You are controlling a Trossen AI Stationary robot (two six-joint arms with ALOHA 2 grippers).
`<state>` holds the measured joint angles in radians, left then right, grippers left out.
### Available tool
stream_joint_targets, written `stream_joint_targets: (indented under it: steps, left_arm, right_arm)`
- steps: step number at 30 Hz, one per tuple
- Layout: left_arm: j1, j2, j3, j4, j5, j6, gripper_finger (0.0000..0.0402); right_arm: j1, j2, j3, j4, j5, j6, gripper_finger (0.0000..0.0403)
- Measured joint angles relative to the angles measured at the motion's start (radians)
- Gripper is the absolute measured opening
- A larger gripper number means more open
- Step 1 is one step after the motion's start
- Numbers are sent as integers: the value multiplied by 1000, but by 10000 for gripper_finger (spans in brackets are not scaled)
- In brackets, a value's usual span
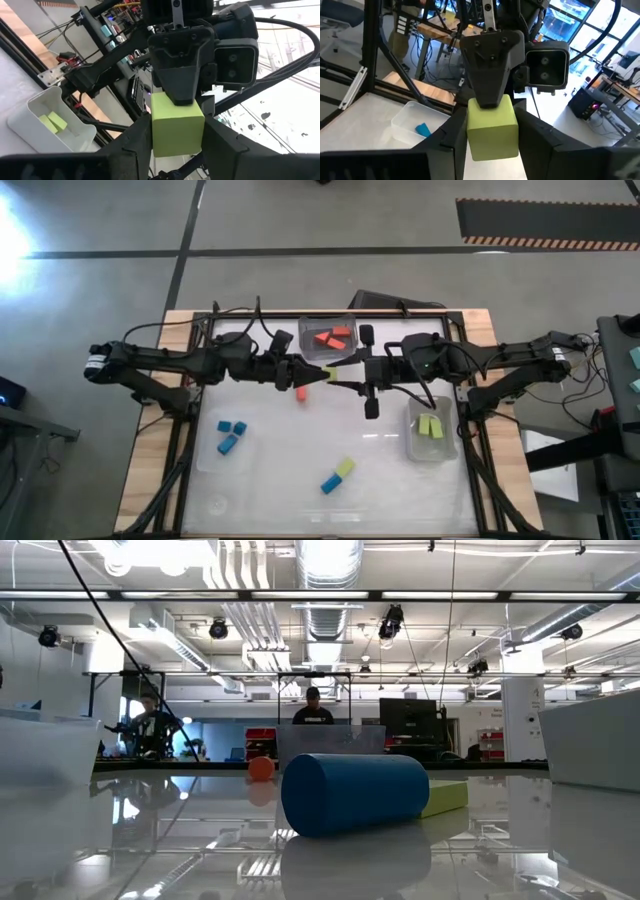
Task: Sort & place blocks by color
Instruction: Put the green block into the gray bin
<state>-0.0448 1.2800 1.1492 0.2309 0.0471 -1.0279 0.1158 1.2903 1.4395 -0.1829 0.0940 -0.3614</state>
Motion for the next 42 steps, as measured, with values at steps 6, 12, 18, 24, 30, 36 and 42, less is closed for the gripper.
stream_joint_targets:
  steps: [6,12,18,24,30,36,42]
  left_arm:
    - [15,4,-7,-4,-1,-7,191]
    - [42,-9,-32,-5,0,21,244]
    - [71,-35,-50,-4,0,90,253]
    - [105,-37,-57,-3,1,100,253]
    - [130,-37,-61,-3,1,100,254]
    - [142,-37,-61,-3,1,101,254]
    - [142,-37,-61,-3,1,101,254]
  right_arm:
    - [-1,-2,0,-2,4,25,121]
    - [-12,-21,0,-80,19,121,121]
    - [-53,-53,1,-345,20,436,121]
    - [-104,-55,1,-815,-26,853,121]
    - [-119,-39,-65,-1173,-154,1147,121]
    - [-118,-64,-279,-1232,-311,1294,121]
    - [-114,-106,-474,-1165,-338,1416,121]
